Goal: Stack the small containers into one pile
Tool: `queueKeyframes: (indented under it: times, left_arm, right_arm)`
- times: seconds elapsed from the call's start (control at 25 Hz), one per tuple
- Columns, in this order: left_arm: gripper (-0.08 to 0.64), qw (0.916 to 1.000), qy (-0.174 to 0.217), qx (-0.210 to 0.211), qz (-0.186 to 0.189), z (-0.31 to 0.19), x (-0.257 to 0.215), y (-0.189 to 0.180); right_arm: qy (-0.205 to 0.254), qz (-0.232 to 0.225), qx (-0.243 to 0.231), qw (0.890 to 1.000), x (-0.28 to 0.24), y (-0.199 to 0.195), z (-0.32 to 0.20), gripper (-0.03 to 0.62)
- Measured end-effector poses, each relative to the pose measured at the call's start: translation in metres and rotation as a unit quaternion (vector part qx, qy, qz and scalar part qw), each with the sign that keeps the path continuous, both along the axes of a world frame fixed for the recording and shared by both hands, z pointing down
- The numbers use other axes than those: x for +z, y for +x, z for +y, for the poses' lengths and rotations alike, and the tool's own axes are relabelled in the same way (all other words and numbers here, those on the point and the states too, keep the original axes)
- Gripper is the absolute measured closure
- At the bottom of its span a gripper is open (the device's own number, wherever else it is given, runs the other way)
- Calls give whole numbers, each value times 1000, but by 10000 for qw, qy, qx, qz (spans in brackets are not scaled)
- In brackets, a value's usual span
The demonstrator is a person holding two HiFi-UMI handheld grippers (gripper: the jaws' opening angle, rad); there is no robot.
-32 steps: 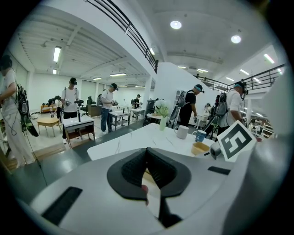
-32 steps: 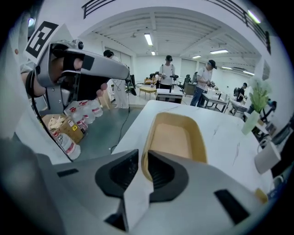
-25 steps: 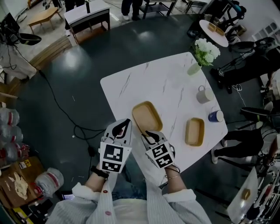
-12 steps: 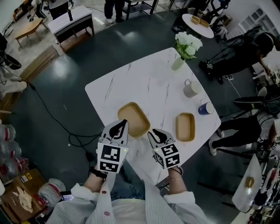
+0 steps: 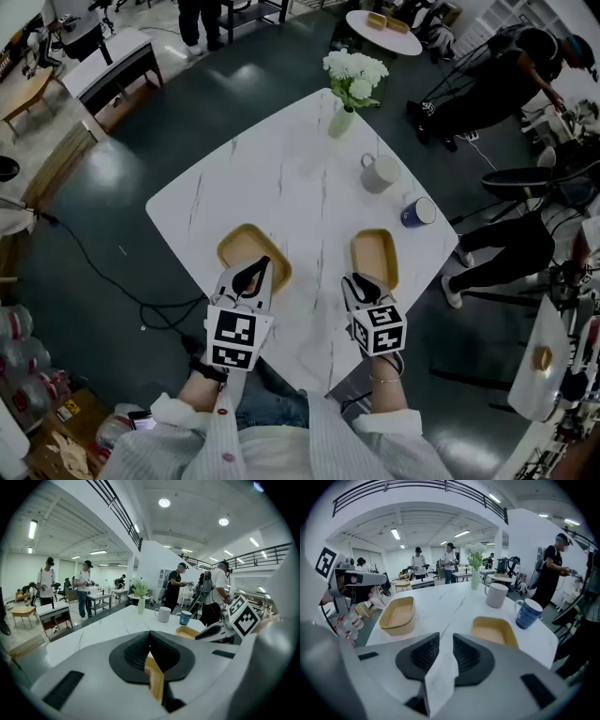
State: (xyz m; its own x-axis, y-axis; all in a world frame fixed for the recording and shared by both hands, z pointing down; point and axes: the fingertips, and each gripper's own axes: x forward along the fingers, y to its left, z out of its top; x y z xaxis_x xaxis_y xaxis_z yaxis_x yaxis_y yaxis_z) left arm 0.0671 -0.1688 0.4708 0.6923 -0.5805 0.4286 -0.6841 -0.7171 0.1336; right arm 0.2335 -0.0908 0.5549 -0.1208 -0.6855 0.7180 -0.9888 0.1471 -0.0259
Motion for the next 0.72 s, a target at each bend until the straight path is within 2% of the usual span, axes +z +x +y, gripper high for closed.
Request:
queueKeyframes:
  times: [0.36, 0.72]
  left_arm:
    - [543, 9989, -69, 468, -56, 4, 7, 46]
    - [543, 9985, -152, 516, -79, 1, 13, 56]
  right_arm:
    - [-363, 186, 375, 9985, 25, 41, 15, 491]
    - [-888, 244, 412, 9949, 54, 46, 27, 491]
